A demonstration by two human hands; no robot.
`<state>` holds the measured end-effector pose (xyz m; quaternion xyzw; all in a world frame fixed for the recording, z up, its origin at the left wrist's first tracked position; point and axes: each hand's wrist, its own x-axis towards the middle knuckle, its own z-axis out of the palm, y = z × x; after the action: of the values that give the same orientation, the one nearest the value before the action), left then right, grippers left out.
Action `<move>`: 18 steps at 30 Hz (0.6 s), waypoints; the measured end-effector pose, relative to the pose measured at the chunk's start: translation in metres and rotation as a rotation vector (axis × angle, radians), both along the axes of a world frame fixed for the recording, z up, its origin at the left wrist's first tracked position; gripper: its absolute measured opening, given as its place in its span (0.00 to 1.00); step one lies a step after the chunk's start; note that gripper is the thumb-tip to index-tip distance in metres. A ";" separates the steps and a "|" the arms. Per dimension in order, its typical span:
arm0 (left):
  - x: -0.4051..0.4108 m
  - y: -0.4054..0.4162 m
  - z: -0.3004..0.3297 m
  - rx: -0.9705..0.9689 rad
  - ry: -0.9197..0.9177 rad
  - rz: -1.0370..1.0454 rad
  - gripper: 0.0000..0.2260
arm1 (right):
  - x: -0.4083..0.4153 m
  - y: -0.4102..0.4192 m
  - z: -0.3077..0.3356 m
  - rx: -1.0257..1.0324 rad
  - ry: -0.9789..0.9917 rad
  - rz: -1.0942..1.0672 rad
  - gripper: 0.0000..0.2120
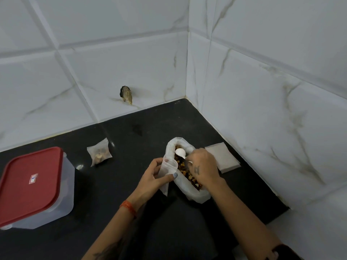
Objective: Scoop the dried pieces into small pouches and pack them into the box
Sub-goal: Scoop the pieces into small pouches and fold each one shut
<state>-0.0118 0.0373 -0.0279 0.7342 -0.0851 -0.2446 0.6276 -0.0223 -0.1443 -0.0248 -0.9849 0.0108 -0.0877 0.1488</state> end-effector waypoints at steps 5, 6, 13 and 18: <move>0.000 -0.002 -0.001 -0.018 0.035 0.011 0.20 | -0.002 -0.015 0.002 -0.086 0.059 0.140 0.09; 0.000 -0.002 -0.001 -0.024 0.040 0.011 0.21 | -0.005 -0.020 0.005 -0.068 0.049 0.116 0.08; 0.000 -0.001 -0.001 -0.044 0.072 0.008 0.26 | -0.016 -0.022 0.007 0.147 0.115 -0.107 0.08; 0.001 -0.002 -0.002 -0.040 0.100 0.010 0.23 | -0.011 -0.013 0.003 0.253 0.234 -0.129 0.08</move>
<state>-0.0107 0.0352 -0.0296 0.7087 -0.0550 -0.2762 0.6468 -0.0329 -0.1574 -0.0215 -0.9591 0.1020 0.0201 0.2633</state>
